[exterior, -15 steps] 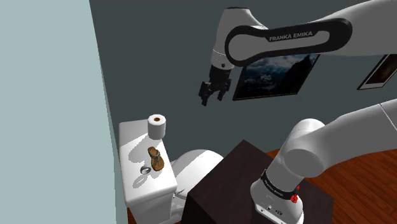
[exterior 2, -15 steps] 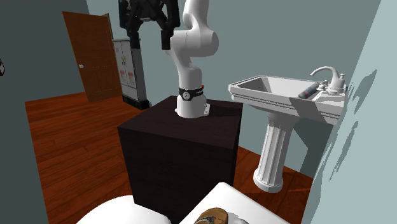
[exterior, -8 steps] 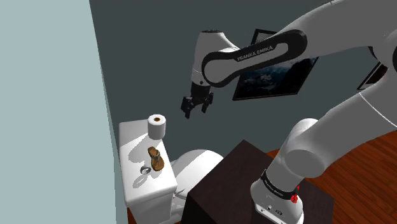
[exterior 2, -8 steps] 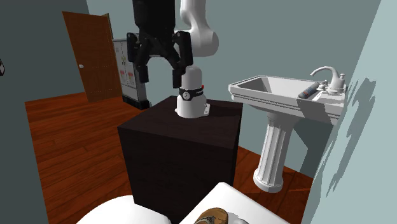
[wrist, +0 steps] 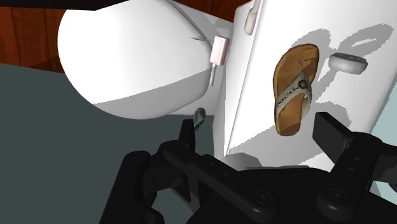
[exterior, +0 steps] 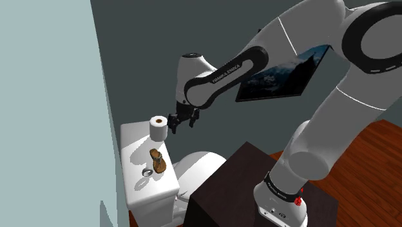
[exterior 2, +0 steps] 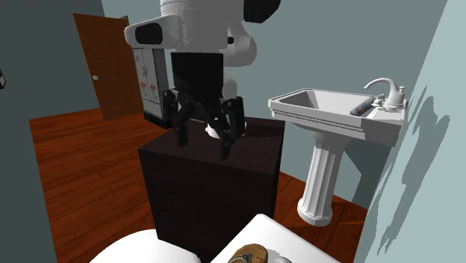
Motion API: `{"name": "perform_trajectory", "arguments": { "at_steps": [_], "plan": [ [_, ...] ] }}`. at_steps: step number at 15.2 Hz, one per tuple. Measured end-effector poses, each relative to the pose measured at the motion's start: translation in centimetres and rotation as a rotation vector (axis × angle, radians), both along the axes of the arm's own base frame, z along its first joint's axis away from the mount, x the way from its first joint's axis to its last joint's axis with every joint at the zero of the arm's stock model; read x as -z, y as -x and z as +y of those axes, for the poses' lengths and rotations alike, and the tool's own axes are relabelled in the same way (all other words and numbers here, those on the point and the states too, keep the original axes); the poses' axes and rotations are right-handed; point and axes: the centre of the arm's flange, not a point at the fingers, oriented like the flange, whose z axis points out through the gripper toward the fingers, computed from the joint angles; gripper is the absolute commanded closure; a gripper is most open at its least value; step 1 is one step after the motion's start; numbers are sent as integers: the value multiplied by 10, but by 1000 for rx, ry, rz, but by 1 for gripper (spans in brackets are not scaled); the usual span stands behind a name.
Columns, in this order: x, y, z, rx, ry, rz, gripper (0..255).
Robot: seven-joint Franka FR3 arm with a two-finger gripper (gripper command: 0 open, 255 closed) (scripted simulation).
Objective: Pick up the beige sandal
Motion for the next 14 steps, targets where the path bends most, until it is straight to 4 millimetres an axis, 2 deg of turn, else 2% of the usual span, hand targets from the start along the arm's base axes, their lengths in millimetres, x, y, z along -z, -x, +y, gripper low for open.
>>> {"name": "perform_trajectory", "arguments": {
  "at_steps": [4, 10, 12, 14],
  "plan": [
    [46, -23, 25, 10, -2, 6, 0],
    [102, -58, 61, 24, -5, 15, 0],
    [128, -69, 75, 29, -6, 18, 0],
    [144, -74, 82, 32, -6, 21, 0]
  ]
}}
